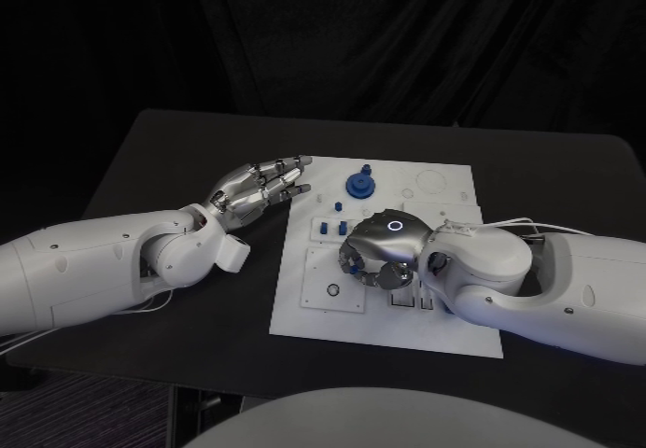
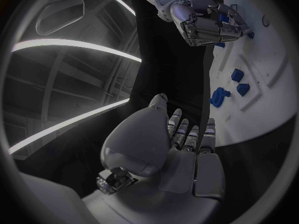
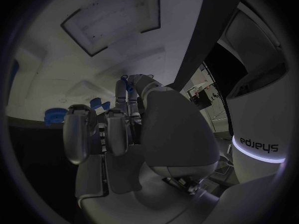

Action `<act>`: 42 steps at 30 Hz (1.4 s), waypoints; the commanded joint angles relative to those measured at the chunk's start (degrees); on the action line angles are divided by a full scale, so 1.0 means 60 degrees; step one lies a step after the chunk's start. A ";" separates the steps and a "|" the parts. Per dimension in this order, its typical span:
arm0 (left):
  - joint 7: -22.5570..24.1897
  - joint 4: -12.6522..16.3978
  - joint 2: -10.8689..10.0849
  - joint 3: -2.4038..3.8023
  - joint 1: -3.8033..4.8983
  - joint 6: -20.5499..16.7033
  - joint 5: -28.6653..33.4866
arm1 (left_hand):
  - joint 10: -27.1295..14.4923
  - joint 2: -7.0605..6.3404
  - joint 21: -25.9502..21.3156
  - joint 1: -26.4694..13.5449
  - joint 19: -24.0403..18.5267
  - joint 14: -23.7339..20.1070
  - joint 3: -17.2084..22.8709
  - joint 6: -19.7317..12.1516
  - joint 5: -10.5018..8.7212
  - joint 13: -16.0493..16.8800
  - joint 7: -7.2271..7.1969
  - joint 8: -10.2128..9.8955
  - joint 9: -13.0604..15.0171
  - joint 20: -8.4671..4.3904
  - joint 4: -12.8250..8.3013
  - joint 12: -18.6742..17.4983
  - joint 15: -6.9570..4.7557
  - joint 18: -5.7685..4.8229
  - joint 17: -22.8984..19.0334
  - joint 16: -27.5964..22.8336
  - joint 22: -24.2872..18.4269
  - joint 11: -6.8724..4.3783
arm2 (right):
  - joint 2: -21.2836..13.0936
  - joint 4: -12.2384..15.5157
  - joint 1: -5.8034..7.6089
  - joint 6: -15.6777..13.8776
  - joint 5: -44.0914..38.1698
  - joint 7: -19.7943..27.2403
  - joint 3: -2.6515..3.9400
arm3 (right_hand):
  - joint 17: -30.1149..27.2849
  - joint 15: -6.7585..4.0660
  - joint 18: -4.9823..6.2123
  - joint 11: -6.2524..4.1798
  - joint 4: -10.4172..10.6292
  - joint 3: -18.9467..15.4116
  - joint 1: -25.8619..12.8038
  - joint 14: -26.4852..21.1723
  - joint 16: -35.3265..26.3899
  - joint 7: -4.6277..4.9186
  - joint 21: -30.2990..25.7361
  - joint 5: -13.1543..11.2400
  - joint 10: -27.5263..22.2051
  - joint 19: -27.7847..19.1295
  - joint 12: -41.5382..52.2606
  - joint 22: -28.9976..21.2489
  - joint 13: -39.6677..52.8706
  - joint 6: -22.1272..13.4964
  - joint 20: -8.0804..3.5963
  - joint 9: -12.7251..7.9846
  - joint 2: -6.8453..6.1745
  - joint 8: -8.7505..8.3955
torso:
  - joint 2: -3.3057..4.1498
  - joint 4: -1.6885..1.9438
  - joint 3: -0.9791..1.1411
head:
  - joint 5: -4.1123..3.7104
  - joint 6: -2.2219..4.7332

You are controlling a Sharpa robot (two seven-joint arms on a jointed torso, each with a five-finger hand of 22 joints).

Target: Assemble the parts on the task board

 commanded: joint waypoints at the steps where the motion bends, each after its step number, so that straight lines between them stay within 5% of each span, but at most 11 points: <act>1: 0.0047 0.0014 0.0027 0.0008 -0.0019 0.0136 0.0042 | -0.0033 -0.0017 -0.0038 0.0011 -0.0018 -0.0007 0.0007 -0.0009 -0.0026 0.0000 0.0012 0.0039 0.0010 0.0023 0.0057 -0.0043 0.0039 0.0175 0.0013 0.0024 -0.0007 0.0039 | -0.0011 -0.0072 -0.0037 0.0171 -0.0086 -0.0080 -0.0012 | 0.1561 0.0038 -0.0040 0.0058 0.0053 0.0022 -0.0087 0.0727 -0.0037 0.0135 -0.0052 -0.0045 0.0011 0.0399 -0.0058 0.2065 -0.0009 0.0163 0.0017 -0.0004 0.0009 -0.0053 | 0.0002 0.0009 -0.0009 | -0.0003 -0.0002; 22: -0.0040 -0.0015 0.0044 0.0008 -0.0045 0.0192 0.0042 | -0.0045 -0.0013 -0.0037 0.0007 -0.0018 -0.0004 0.0011 0.0000 -0.0026 -0.0001 0.0012 0.0042 0.0013 0.0031 0.0065 -0.0050 0.0047 0.0176 0.0014 0.0029 -0.0009 0.0039 | -0.0023 -0.0091 -0.0038 0.0347 0.0254 -0.0099 -0.0012 | 0.1513 0.0062 -0.0025 0.0087 0.0016 0.0055 -0.0069 0.0711 -0.0082 0.0170 -0.0120 0.0049 0.0064 0.0368 -0.0252 0.2046 -0.0142 0.0110 0.0040 -0.0037 0.0042 -0.0167 | 0.0002 -0.0012 0.0000 | 0.0101 -0.0002; 30: -0.0060 -0.0050 0.0063 0.0008 -0.0064 0.0215 0.0042 | -0.0055 -0.0006 -0.0036 0.0005 -0.0017 0.0002 0.0019 -0.0004 -0.0022 -0.0001 0.0015 0.0044 0.0014 0.0039 0.0073 -0.0058 0.0058 0.0177 0.0016 0.0036 -0.0010 0.0041 | -0.0108 -0.0049 -0.0038 -0.0056 0.0261 -0.0018 -0.0012 | 0.1532 0.0068 -0.0027 0.0092 0.0011 0.0058 -0.0068 0.0715 -0.0065 0.0175 -0.0113 0.0044 0.0075 0.0371 -0.0284 0.2049 -0.0165 0.0113 0.0045 -0.0043 0.0049 -0.0183 | 0.0002 -0.0007 0.0002 | 0.0203 -0.0002; 42: -0.0120 -0.0076 0.0086 0.0008 -0.0081 0.0266 0.0042 | -0.0060 0.0006 -0.0035 0.0005 -0.0017 0.0001 0.0030 0.0000 -0.0012 0.0001 0.0017 0.0048 0.0017 0.0045 0.0081 -0.0053 0.0067 0.0178 0.0015 0.0038 -0.0012 0.0047 | -0.0154 -0.0116 -0.0038 -0.0227 0.0262 0.0027 -0.0013 | 0.1542 0.0077 -0.0032 0.0107 -0.0011 0.0073 -0.0048 0.0719 -0.0053 0.0195 -0.0093 0.0028 0.0088 0.0382 -0.0356 0.2057 -0.0214 0.0082 0.0053 -0.0073 0.0057 -0.0245 | -0.0006 0.0002 0.0000 | 0.0190 -0.0002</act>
